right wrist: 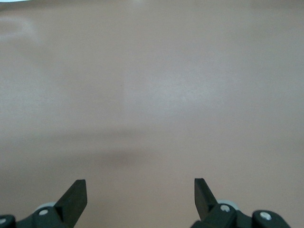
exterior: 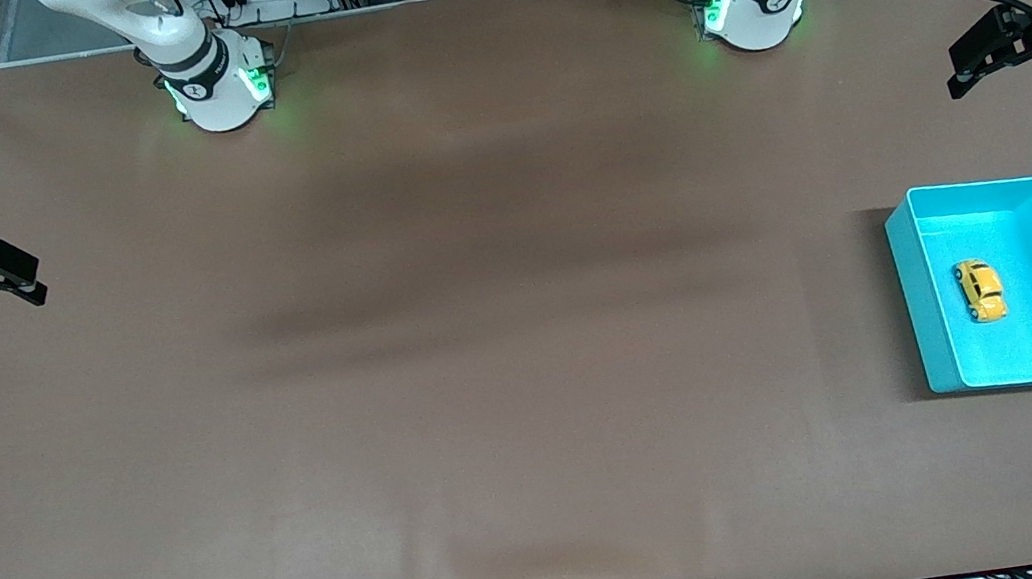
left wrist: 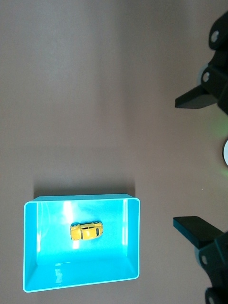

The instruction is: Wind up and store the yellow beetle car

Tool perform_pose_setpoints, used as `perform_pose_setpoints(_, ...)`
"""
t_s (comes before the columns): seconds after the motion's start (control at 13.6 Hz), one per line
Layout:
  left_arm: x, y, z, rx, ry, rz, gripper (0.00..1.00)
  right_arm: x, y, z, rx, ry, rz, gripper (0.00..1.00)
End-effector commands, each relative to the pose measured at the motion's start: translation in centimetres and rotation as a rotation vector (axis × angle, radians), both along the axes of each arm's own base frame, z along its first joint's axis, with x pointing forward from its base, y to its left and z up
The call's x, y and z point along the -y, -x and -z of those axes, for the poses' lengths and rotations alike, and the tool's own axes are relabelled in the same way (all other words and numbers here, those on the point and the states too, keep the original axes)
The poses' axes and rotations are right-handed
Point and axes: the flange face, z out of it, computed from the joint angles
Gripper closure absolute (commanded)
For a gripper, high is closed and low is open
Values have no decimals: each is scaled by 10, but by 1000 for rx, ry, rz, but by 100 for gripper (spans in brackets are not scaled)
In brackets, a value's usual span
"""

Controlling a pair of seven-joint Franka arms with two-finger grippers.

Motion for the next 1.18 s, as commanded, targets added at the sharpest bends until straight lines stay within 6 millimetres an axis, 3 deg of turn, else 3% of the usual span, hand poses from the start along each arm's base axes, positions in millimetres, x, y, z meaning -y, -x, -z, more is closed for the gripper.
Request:
perform_pose_setpoints(0.0,-1,-2,-3,6,-2,-5,0,1,-4,2,8,14,-5,0)
perform_pose_setpoints(1.11,17,0,3,-10,-25,-6,0,2,-9,7,17,12,5,0)
